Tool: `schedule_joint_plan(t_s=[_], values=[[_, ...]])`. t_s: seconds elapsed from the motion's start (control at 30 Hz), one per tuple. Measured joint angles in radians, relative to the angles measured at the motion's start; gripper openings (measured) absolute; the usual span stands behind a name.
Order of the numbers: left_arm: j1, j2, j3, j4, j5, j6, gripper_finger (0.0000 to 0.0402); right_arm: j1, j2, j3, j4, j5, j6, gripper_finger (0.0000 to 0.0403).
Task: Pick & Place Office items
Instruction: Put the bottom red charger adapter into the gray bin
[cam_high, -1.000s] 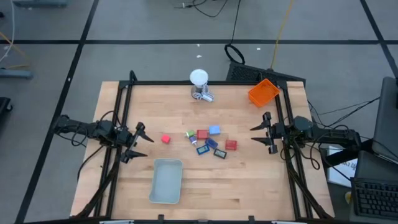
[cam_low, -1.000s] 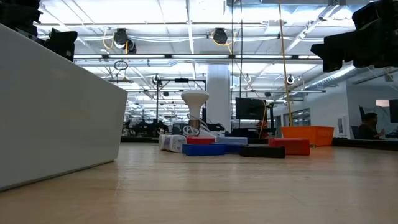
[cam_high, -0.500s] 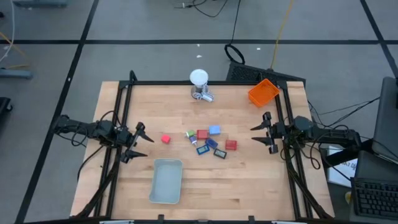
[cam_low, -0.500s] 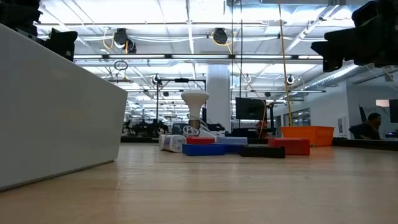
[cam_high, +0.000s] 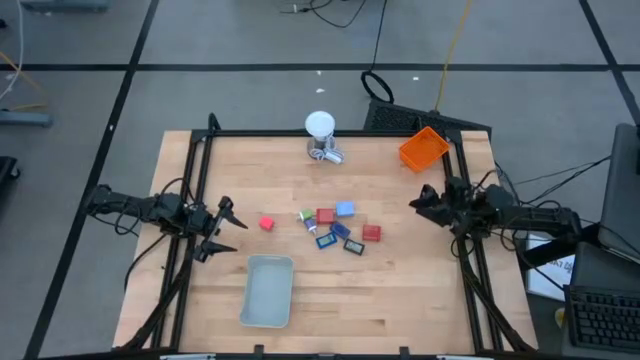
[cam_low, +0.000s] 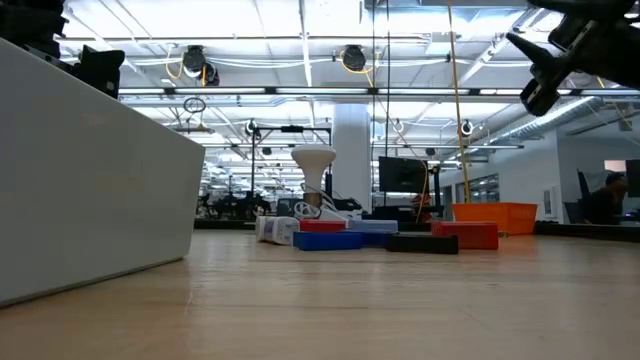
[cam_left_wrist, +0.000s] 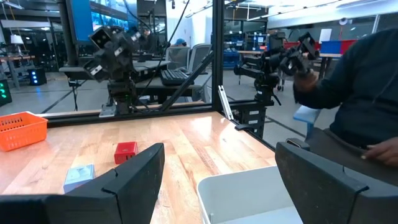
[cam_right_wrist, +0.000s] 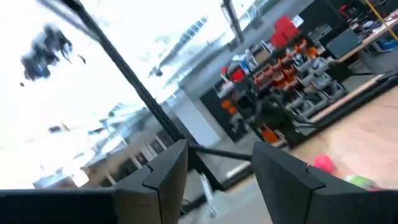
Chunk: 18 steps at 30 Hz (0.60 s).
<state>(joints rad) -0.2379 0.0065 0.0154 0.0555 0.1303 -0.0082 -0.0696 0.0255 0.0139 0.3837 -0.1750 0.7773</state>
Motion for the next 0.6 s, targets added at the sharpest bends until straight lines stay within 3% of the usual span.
schedule_joint_plan(t_s=[0.2, 0.47, 0.6], values=[[0.0, 0.0, 0.0, 0.0, 0.0, 0.0, 0.0306, 0.095, 0.065, 0.0, 0.137, 0.058, -0.01, 0.0171], [0.0, 0.0, 0.0, 0.0, 0.0, 0.0, 0.0306, 0.289, 0.26, 0.0, 0.229, 0.401, -0.2, 0.0171], [0.0, 0.0, 0.0, 0.0, 0.0, 0.0, 0.0306, 0.336, 0.394, 0.0, 0.339, 0.462, -0.243, 0.0171]])
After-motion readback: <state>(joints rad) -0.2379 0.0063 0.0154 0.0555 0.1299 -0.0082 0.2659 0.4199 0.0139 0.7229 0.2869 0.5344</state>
